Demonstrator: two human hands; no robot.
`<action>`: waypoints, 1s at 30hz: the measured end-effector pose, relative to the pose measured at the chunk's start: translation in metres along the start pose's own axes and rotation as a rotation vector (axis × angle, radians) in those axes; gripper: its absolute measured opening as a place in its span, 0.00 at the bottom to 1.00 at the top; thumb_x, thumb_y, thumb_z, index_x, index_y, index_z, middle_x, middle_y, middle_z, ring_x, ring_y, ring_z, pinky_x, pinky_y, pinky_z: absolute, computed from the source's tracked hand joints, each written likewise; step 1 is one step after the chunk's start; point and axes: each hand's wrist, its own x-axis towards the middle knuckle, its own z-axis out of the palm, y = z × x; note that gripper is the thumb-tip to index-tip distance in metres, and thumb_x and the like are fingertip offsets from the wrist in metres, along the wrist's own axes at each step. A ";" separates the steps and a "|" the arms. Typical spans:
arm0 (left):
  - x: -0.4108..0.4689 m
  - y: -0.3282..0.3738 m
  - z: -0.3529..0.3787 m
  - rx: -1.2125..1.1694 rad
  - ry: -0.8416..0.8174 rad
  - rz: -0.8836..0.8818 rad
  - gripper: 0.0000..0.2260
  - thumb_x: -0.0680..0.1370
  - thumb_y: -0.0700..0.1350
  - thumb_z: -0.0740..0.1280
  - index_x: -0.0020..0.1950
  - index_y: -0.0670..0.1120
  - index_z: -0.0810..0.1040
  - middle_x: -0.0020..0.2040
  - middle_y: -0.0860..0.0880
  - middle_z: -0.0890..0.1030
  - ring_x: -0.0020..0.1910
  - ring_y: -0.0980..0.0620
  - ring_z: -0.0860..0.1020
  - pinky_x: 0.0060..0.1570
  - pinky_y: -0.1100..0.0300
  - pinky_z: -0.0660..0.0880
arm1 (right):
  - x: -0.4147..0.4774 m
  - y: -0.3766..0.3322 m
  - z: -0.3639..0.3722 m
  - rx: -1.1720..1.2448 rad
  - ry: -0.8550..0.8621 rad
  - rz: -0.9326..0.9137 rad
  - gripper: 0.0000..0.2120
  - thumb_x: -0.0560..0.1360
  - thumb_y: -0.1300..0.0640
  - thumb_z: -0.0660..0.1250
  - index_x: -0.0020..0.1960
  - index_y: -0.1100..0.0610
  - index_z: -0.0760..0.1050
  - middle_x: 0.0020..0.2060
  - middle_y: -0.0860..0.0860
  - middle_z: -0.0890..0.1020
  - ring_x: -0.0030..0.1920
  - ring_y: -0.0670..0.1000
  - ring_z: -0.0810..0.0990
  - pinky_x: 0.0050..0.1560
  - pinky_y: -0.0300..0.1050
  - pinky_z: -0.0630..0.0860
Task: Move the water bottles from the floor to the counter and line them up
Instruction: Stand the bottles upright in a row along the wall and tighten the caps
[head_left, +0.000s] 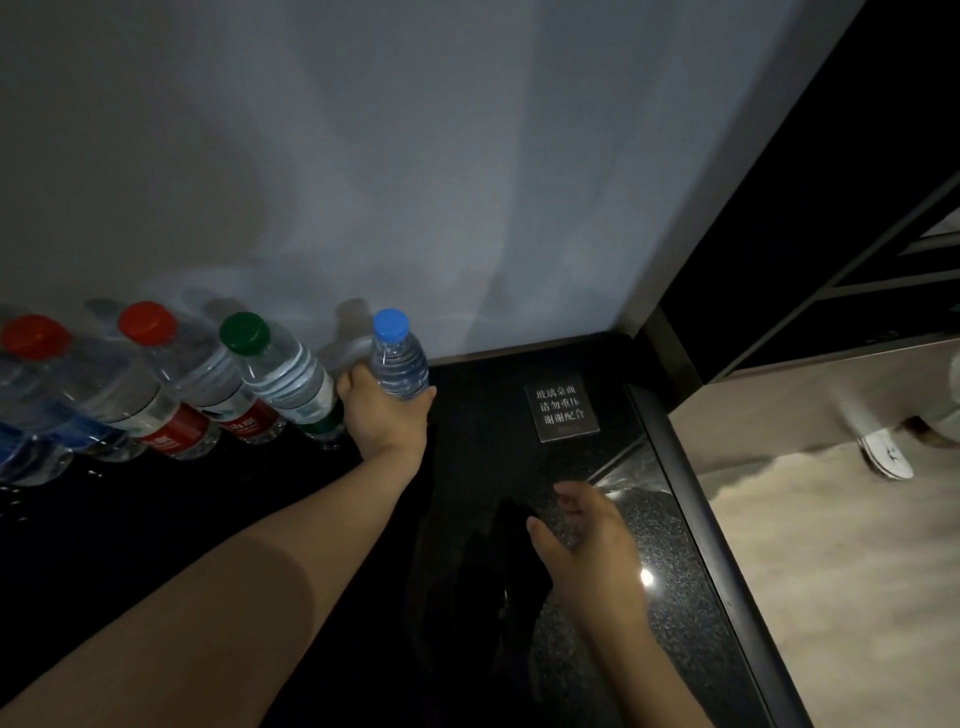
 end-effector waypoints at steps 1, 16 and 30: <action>0.000 -0.002 0.002 -0.002 0.002 -0.013 0.28 0.62 0.44 0.81 0.57 0.42 0.73 0.59 0.43 0.75 0.53 0.47 0.76 0.50 0.61 0.70 | 0.000 0.001 0.000 0.002 0.002 0.003 0.22 0.72 0.49 0.72 0.64 0.49 0.74 0.55 0.44 0.78 0.52 0.42 0.76 0.49 0.40 0.76; -0.002 -0.010 -0.010 -0.008 -0.107 -0.036 0.23 0.67 0.44 0.78 0.55 0.42 0.71 0.52 0.45 0.78 0.50 0.48 0.77 0.45 0.59 0.69 | 0.000 -0.007 0.003 0.027 -0.011 0.005 0.22 0.72 0.50 0.73 0.64 0.50 0.73 0.54 0.44 0.78 0.52 0.42 0.76 0.48 0.39 0.75; -0.010 0.002 -0.015 -0.026 -0.090 -0.154 0.28 0.65 0.46 0.80 0.57 0.41 0.68 0.56 0.44 0.78 0.54 0.46 0.78 0.51 0.56 0.73 | -0.007 -0.002 0.001 0.028 -0.027 0.007 0.22 0.72 0.50 0.73 0.64 0.50 0.73 0.54 0.45 0.78 0.52 0.43 0.77 0.48 0.40 0.75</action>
